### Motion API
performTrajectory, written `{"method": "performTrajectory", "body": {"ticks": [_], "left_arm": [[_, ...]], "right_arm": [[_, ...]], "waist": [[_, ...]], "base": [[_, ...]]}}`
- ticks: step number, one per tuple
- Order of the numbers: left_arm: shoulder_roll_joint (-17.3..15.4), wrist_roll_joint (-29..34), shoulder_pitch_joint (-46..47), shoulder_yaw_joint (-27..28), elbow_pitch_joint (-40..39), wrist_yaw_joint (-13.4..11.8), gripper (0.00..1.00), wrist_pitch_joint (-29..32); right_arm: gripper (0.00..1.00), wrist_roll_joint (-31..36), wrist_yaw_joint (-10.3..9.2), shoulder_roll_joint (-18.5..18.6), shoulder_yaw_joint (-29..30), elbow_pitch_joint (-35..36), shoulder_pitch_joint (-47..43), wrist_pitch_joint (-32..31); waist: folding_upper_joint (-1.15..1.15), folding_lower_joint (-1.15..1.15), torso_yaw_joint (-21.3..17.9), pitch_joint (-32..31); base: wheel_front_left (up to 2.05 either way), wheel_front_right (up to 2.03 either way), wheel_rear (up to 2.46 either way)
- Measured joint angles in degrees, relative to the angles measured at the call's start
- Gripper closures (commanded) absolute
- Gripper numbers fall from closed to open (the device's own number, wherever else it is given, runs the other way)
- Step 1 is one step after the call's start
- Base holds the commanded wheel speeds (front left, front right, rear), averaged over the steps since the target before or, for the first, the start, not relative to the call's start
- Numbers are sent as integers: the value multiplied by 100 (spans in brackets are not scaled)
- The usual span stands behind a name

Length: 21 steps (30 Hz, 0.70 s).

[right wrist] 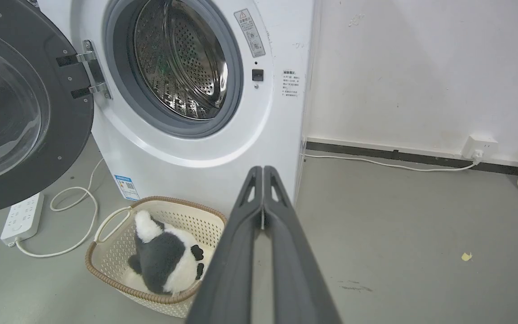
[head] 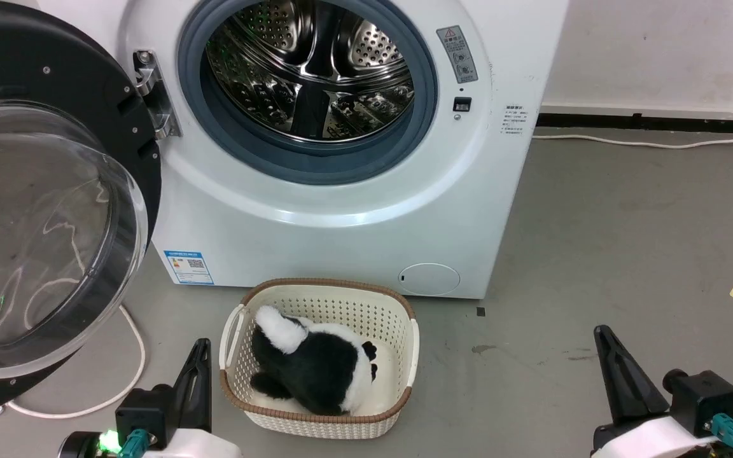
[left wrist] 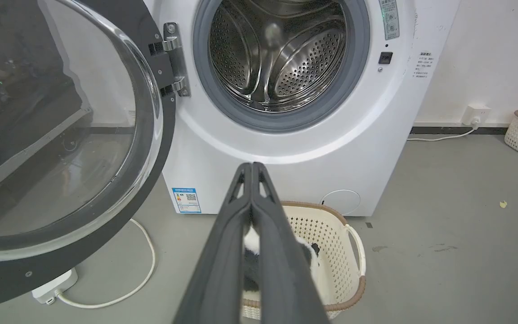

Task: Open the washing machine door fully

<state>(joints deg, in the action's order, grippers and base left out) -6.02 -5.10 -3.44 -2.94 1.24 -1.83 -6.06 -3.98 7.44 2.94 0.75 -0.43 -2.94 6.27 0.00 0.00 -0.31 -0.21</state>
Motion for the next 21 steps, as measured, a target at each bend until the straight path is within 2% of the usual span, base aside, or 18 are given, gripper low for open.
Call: {"method": "performTrajectory", "body": {"ticks": [21], "left_arm": [[137, 177, 116, 112, -43, 59, 100, 234]], "right_arm": [[100, 151, 0, 0, -24, 7, 34, -240]], "waist": [[0, 0, 12, 8]], "base": [[0, 0, 0]]}}
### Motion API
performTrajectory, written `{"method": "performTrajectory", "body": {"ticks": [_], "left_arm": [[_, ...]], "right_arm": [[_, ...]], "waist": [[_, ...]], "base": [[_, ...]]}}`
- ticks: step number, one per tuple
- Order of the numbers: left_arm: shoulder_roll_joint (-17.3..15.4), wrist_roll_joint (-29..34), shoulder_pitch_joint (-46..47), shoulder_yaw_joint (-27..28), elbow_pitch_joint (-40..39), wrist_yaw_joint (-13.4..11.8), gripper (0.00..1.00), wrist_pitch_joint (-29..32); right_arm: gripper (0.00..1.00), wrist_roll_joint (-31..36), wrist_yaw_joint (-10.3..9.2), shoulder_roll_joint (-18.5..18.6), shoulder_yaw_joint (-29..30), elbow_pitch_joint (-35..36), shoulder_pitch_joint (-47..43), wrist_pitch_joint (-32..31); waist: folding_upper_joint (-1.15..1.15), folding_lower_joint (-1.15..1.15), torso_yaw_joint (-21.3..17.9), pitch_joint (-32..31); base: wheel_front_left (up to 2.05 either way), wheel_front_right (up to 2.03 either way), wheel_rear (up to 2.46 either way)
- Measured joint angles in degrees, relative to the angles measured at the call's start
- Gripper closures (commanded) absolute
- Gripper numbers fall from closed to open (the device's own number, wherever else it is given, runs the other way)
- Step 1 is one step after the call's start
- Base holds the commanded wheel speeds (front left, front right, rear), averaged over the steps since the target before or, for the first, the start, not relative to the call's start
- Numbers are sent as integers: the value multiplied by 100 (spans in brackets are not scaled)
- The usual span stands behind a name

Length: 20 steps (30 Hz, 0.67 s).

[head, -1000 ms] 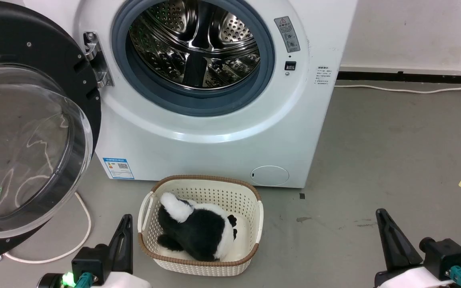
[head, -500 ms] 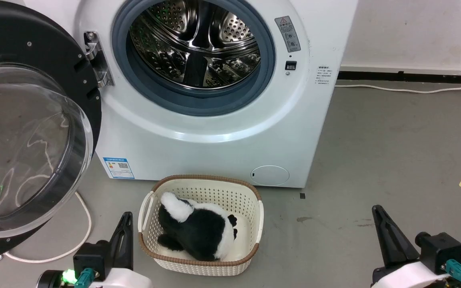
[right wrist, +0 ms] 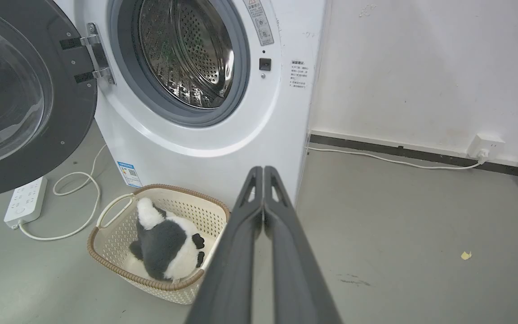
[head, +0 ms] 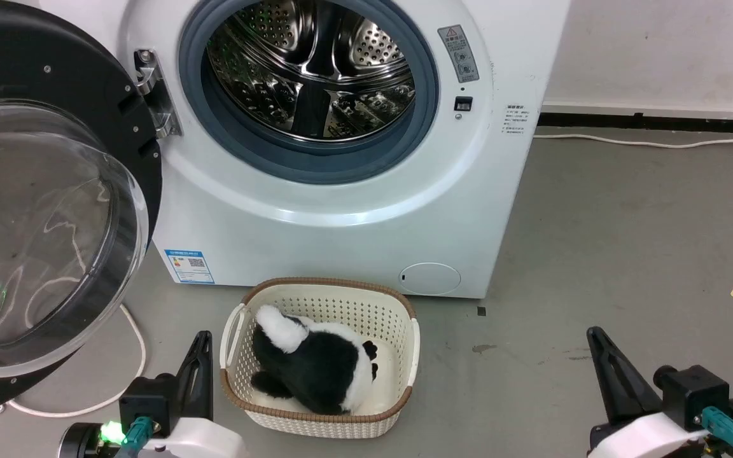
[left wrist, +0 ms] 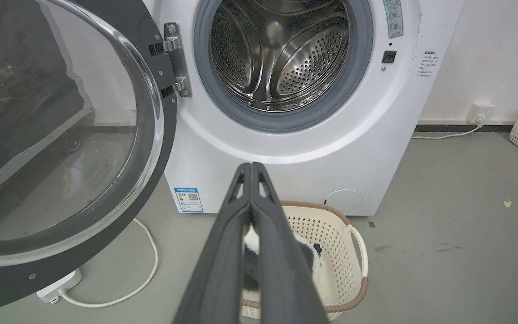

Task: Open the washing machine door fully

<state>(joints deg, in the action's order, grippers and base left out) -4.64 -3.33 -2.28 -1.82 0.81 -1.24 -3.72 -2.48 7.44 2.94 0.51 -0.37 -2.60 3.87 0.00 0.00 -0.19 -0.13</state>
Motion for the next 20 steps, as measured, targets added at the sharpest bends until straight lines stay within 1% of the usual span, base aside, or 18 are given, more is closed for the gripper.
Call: {"method": "performTrajectory", "body": {"ticks": [20], "left_arm": [[71, 183, 80, 98, -35, 58, 100, 220]], "right_arm": [[100, 145, 0, 0, -34, 12, 110, -229]], "waist": [[0, 0, 12, 8]], "base": [[0, 0, 0]]}}
